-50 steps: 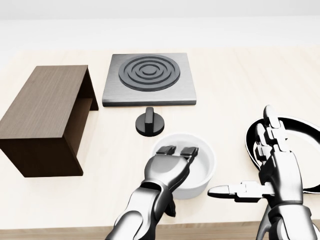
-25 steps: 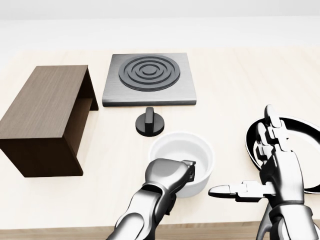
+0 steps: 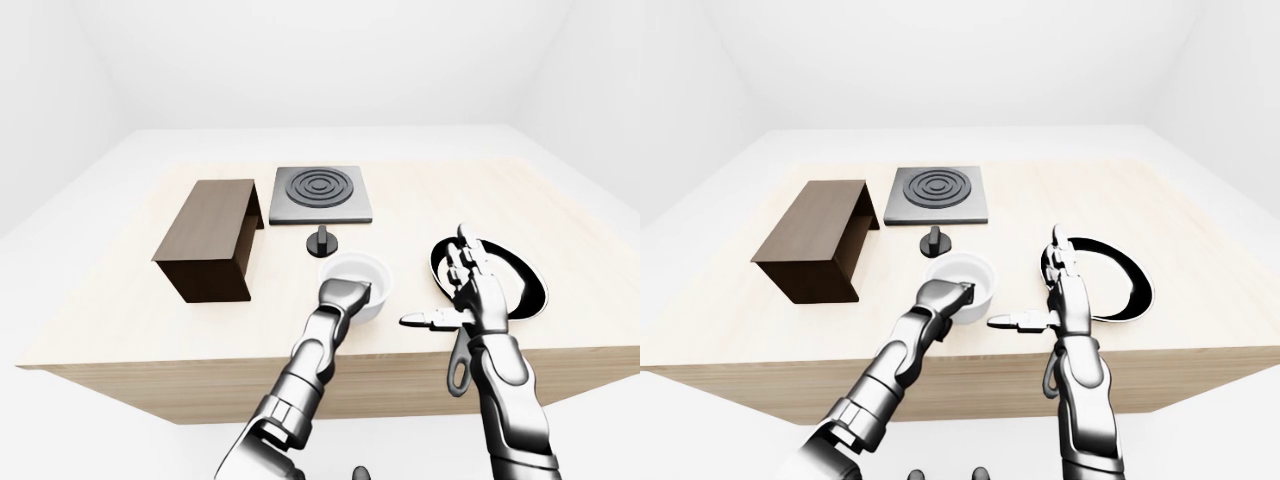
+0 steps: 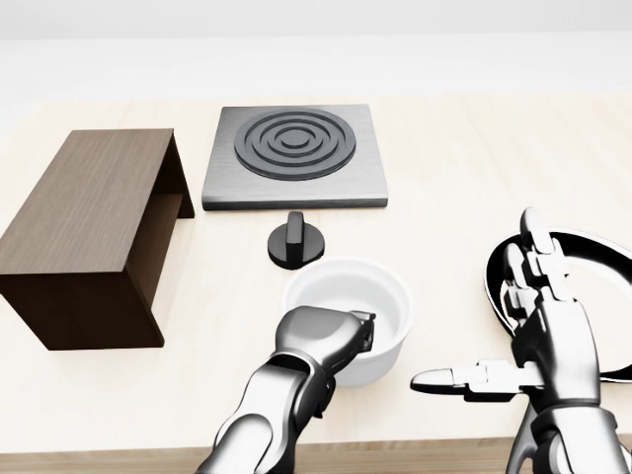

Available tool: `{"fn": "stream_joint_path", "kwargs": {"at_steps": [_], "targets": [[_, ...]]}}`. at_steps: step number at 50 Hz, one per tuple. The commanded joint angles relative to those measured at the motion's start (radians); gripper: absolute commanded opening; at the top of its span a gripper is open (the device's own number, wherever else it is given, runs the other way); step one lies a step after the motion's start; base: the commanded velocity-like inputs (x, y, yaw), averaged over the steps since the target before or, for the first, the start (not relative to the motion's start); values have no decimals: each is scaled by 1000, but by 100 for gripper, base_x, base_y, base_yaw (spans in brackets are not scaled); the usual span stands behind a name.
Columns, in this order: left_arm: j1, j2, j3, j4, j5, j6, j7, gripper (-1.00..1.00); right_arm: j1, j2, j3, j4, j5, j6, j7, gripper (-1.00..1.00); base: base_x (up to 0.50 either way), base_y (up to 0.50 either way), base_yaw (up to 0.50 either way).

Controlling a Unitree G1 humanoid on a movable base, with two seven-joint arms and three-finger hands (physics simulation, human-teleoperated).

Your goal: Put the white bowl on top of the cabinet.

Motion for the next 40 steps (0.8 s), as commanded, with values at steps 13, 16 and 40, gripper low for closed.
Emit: {"fn": "stream_joint_path", "kwargs": {"at_steps": [13, 16, 40], "targets": [[-17, 23, 22, -162, 110, 0, -121, -100, 14, 8, 16, -7, -11, 0, 9, 100, 0, 0, 0], [-22, 26, 27, -170, 130, 0, -140, -100, 19, 10, 18, -13, -14, 0, 10, 100, 0, 0, 0], [-18, 18, 54, -465, 315, 0, -387, -100, 51, 22, 23, -51, -20, 0, 26, 100, 0, 0, 0]]}}
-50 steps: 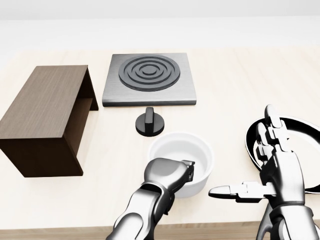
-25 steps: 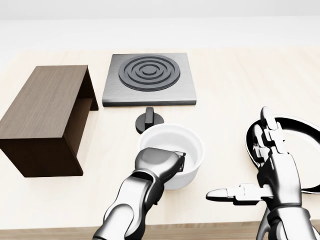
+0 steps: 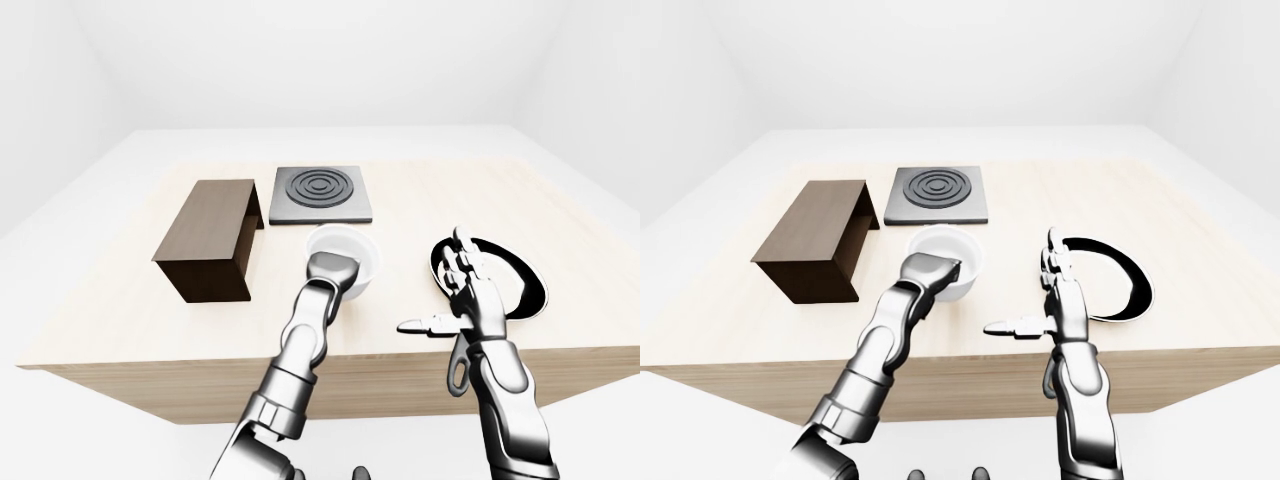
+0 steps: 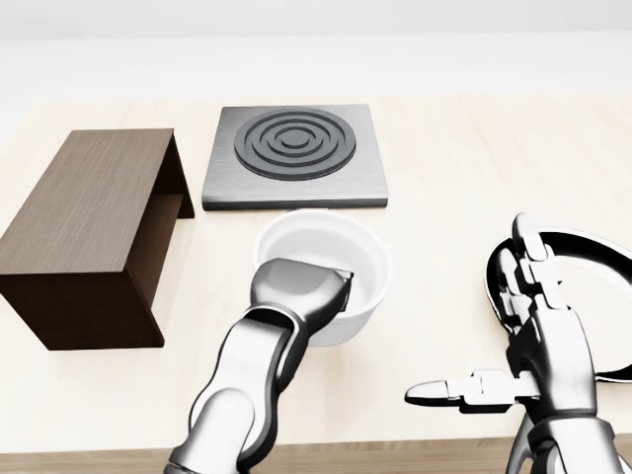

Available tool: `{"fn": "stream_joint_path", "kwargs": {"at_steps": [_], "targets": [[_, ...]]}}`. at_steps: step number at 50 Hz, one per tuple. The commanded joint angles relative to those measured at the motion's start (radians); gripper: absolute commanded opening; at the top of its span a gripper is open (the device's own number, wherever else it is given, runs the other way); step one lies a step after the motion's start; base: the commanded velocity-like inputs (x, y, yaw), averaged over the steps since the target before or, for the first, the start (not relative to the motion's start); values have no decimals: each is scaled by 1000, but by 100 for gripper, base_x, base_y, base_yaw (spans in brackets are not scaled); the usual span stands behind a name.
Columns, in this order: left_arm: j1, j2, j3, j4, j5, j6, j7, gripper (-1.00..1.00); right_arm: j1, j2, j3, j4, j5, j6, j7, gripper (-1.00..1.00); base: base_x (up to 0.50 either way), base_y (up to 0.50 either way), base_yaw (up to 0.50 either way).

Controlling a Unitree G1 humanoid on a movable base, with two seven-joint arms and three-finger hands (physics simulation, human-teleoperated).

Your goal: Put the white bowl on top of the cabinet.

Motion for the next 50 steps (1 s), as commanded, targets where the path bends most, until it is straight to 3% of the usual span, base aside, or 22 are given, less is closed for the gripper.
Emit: {"fn": "stream_joint_path", "kwargs": {"at_steps": [1, 15, 21, 42, 50], "targets": [[-21, -1, 18, -145, 114, 0, -88, -100, 16, 7, 7, -14, -7, 0, 6, 100, 0, 0, 0], [-67, 8, 60, -203, 129, 0, -139, -100, 25, 11, 10, -25, -10, 0, 10, 100, 0, 0, 0], [-137, 31, 90, -215, 108, 0, -168, -100, 24, 12, 15, -16, -16, 0, 8, 100, 0, 0, 0], [-255, 94, 133, -218, 14, 0, -168, -100, 35, 16, 28, -21, -25, 0, 11, 100, 0, 0, 0], [-323, 132, 157, -200, -58, 0, -133, -100, 36, 17, 32, -13, -30, -5, 13, 100, 0, 0, 0]]}}
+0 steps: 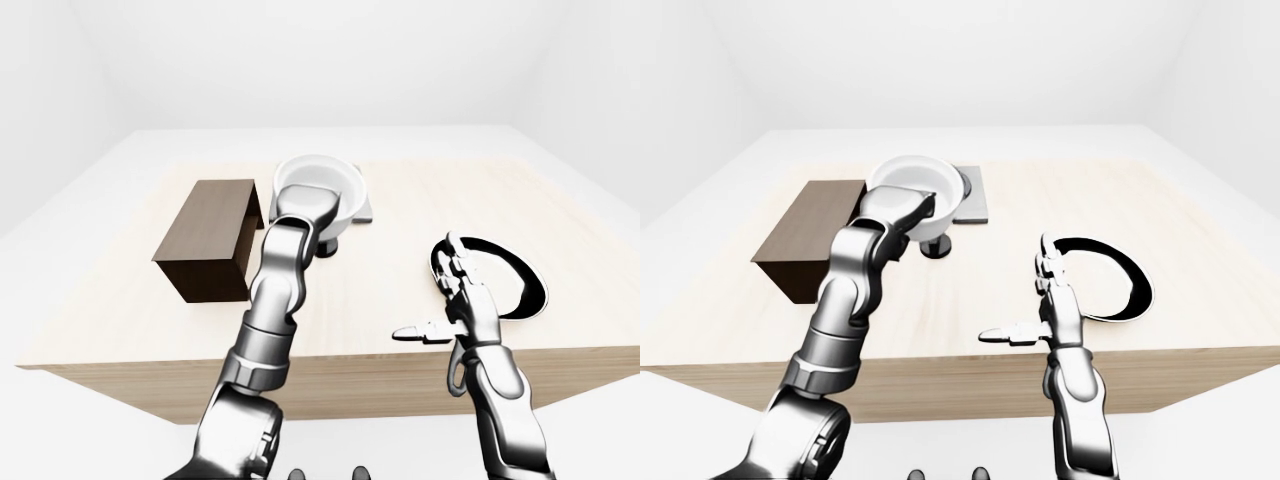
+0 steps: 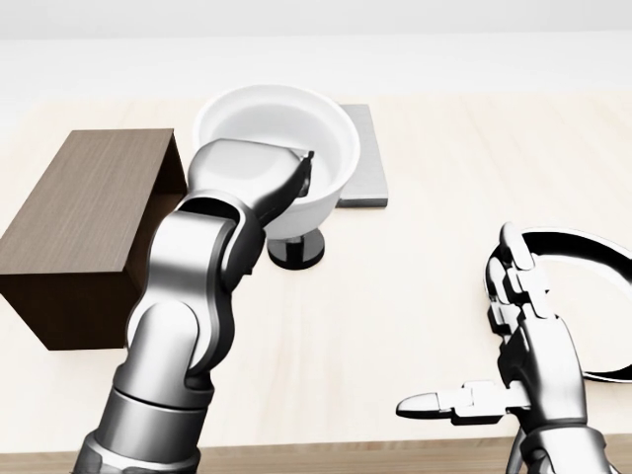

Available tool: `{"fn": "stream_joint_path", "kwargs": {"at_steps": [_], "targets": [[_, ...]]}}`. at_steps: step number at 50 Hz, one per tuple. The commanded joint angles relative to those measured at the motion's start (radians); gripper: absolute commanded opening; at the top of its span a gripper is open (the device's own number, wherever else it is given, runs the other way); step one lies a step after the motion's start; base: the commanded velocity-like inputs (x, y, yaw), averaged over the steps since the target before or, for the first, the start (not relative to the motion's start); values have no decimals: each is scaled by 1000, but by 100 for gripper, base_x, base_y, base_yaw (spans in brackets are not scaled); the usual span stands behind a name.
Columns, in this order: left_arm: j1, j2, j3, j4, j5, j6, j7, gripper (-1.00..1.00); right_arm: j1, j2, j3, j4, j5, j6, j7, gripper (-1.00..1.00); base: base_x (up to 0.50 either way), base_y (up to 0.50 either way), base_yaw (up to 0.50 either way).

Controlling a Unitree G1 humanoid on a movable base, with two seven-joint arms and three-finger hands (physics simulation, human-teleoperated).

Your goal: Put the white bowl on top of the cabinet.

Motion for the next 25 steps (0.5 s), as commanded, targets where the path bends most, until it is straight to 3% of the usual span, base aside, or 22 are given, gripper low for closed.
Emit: {"fn": "stream_joint_path", "kwargs": {"at_steps": [1, 10, 25], "targets": [[-88, 46, 26, -7, -64, 0, 34, -100, 3, 2, 5, 5, -5, -4, 2, 100, 0, 0, 0], [-118, 94, 47, -27, -79, 0, 30, -100, 6, 4, 13, 7, -11, -9, 0, 100, 0, 0, 0], [-129, 193, 102, -121, 1, 0, 0, -100, 6, 4, 15, 5, -13, -6, -2, 100, 0, 0, 0]]}}
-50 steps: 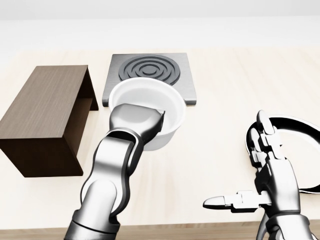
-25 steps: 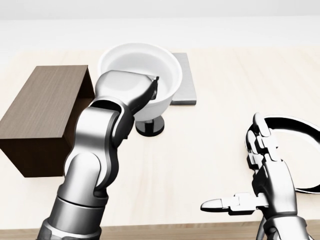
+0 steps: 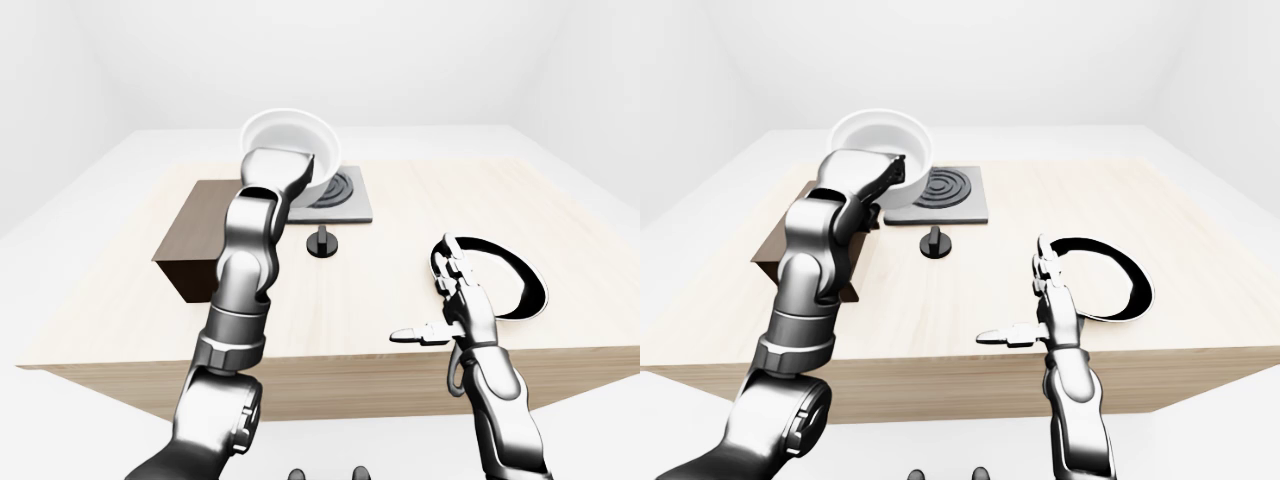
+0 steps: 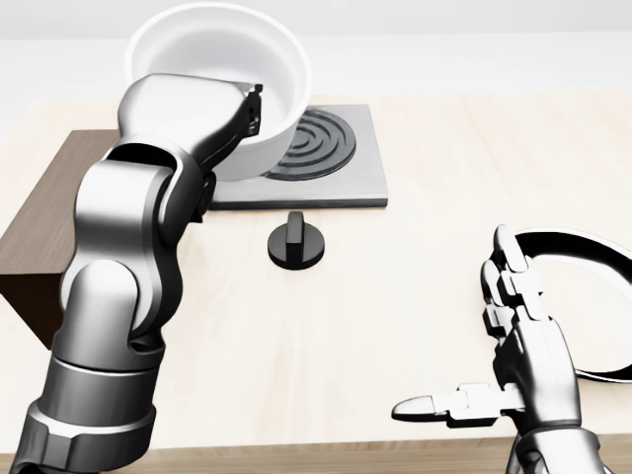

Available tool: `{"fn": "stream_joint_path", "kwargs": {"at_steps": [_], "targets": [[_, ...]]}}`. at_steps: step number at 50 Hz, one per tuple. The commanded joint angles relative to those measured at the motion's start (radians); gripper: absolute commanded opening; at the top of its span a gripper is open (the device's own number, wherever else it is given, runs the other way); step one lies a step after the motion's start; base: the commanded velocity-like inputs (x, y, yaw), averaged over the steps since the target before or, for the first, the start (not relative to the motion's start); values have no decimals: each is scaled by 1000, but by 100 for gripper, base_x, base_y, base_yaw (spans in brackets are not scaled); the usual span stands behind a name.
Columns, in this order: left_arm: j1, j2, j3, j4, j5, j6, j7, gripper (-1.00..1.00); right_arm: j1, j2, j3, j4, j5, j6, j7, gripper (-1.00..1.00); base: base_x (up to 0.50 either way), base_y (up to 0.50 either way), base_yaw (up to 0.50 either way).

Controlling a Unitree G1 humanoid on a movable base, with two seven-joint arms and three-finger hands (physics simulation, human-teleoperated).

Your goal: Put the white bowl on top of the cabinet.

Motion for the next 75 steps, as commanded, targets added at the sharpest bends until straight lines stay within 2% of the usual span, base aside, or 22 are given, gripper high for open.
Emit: {"fn": "stream_joint_path", "kwargs": {"at_steps": [1, 13, 29, 42, 56, 65, 75], "targets": [[-26, 73, 46, -84, 54, 0, 0, -100, 1, 0, 1, -3, -1, 1, -1, 100, 0, 0, 0], [11, 141, 100, -151, 60, 0, 0, -100, 2, 1, 3, 1, -5, -3, -3, 100, 0, 0, 0], [82, 217, 144, -173, -50, 0, 0, -100, 2, 2, 6, 11, -7, -13, -4, 100, 0, 0, 0], [128, 242, 145, -154, -137, 0, 24, -100, 6, 3, 12, 11, -12, -17, -6, 100, 0, 0, 0], [116, 286, 150, -61, -165, 0, 87, -100, 7, 4, 19, 19, -18, -25, -8, 100, 0, 0, 0], [122, 307, 160, -56, -145, 0, 82, -100, 9, 4, 20, 15, -19, -23, -7, 100, 0, 0, 0], [128, 300, 160, 6, -234, 0, 184, -100, 11, 5, 22, 17, -22, -27, -6, 100, 0, 0, 0]]}}
